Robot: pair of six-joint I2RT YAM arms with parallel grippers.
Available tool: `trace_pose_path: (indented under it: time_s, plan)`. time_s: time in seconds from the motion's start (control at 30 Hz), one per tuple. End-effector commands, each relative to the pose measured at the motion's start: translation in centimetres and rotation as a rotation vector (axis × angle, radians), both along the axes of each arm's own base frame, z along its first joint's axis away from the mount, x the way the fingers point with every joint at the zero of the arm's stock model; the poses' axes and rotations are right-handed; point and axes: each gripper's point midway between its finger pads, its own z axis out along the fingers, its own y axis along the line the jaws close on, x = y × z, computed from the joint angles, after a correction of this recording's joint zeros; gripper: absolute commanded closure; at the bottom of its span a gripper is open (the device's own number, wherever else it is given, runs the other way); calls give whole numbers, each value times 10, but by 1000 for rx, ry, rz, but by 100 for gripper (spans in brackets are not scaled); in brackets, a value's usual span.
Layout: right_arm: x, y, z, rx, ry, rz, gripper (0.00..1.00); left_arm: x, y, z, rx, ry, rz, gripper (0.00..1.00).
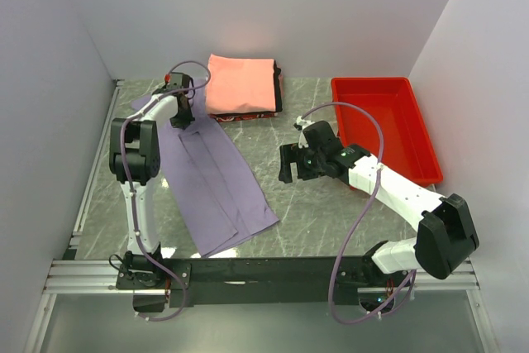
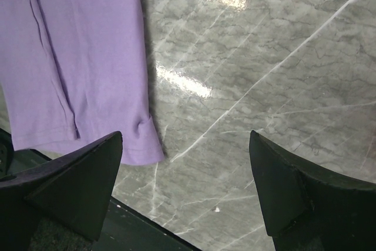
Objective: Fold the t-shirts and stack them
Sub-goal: Fold the tshirt
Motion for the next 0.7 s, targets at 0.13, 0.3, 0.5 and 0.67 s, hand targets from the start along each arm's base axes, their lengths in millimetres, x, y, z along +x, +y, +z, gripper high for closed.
trace_pose_path:
  time_s: [0.13, 0.3, 0.5, 0.67]
  plan:
    - [3, 0, -2, 5, -12, 10, 6, 2, -17, 46, -77, -116, -59, 99]
    - [3, 2, -1, 16, -14, 16, 6, -2, -24, 46, -79, -107, -106, 99]
    - [3, 2, -2, 14, -10, 15, 6, -8, -31, 35, -85, -73, -135, 99]
    - [2, 2, -4, 13, -5, 17, 6, -14, -33, 27, -84, -50, -135, 96]
